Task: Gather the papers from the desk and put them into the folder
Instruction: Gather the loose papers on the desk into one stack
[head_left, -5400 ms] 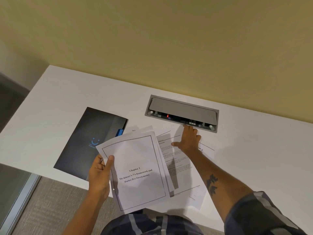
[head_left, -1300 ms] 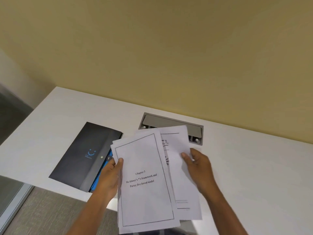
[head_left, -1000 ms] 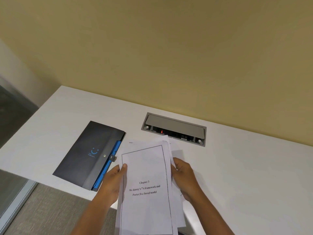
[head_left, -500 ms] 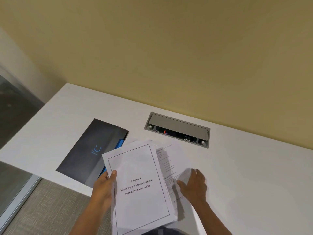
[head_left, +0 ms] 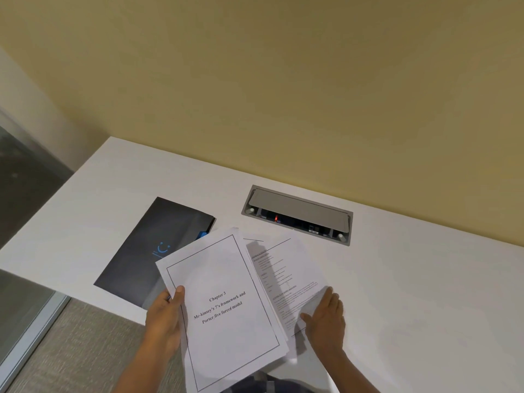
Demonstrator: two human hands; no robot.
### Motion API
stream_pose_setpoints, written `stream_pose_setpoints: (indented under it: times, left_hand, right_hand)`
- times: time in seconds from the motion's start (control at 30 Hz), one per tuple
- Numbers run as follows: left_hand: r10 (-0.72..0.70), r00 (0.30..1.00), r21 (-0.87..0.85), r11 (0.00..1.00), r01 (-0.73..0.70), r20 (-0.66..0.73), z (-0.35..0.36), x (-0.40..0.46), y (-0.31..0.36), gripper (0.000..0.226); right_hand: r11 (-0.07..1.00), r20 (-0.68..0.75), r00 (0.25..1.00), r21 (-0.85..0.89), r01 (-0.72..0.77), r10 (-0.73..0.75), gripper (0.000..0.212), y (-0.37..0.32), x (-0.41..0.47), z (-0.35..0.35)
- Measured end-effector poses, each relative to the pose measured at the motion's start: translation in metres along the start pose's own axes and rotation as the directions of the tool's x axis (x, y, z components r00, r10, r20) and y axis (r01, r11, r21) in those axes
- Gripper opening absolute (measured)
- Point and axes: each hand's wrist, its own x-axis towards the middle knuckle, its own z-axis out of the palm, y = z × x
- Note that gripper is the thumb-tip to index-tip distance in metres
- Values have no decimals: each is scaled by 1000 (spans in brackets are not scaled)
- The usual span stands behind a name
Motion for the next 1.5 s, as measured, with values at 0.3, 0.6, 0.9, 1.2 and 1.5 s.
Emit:
stream_pose_setpoints:
  times: [0.3,0.6,0.9,1.2,1.5]
  left_hand:
    - [14,1000,11,1000,-14,7,7,-6,3,20]
    - [7,1000,22,1000,-7,26,13,-6,7,20]
    - [23,998,23,999,-25,58,17,-4,10,25]
    - [21,997,45,999,-25,76,18,-1,12,20]
    - [33,996,45,998,-37,87,16,-2,10,19]
  right_hand:
    - [999,34,999,39,-25,24,109,-12,2,-9]
    - [990,104,994,139,2,-17,116,-16,13,-20]
    - [990,92,995,137,36,-49,106,-11,25,-22]
    - [995,38,995,4,-95,95,80,7,29,-25]
    - [984,113,978,-44,-173,177,99,21,21,-30]
